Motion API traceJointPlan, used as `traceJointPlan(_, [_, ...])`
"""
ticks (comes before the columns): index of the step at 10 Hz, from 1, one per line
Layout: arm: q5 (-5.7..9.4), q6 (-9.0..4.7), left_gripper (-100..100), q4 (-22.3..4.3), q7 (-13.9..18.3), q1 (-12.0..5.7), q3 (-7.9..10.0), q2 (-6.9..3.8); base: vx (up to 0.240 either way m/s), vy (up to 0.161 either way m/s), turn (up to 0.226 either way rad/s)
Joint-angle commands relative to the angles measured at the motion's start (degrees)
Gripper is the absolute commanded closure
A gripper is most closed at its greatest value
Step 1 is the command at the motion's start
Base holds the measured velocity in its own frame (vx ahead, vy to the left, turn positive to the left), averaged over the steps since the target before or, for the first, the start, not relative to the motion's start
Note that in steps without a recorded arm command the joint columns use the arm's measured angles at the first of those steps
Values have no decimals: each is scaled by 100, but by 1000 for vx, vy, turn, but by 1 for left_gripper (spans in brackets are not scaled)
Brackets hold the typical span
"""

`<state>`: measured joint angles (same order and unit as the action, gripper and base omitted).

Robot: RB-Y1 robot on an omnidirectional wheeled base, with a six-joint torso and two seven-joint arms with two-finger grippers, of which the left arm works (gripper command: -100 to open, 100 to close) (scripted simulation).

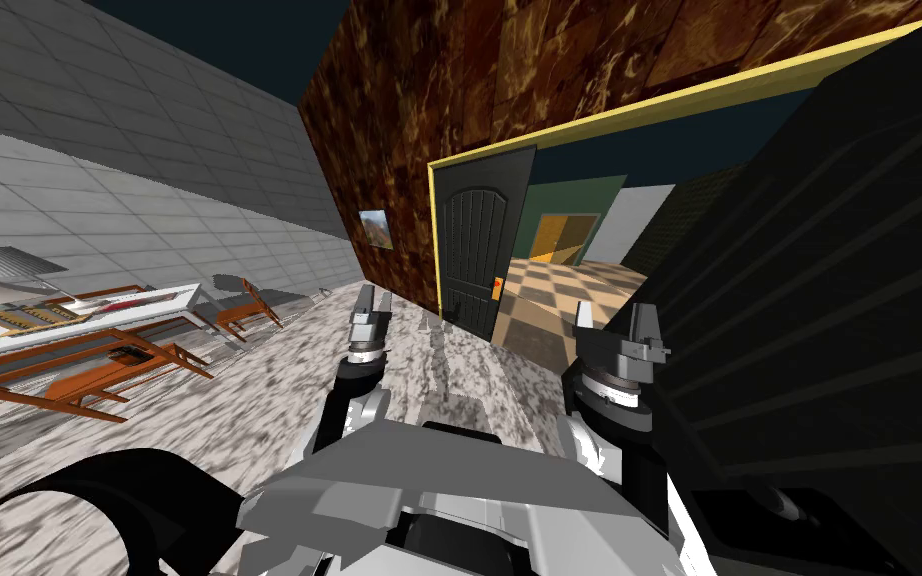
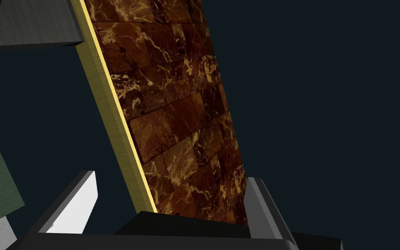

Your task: Pull the door open

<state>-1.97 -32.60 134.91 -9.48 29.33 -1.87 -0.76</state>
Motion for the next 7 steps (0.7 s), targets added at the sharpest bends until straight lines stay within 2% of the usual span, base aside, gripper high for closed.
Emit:
traceJointPlan(1, [22,38,-100,-166,44,-81,-15,-54,126,-98,-66])
traceJointPlan(7, [111,197,-100,-853,226,-417,-76,-239,100,-31,-60])
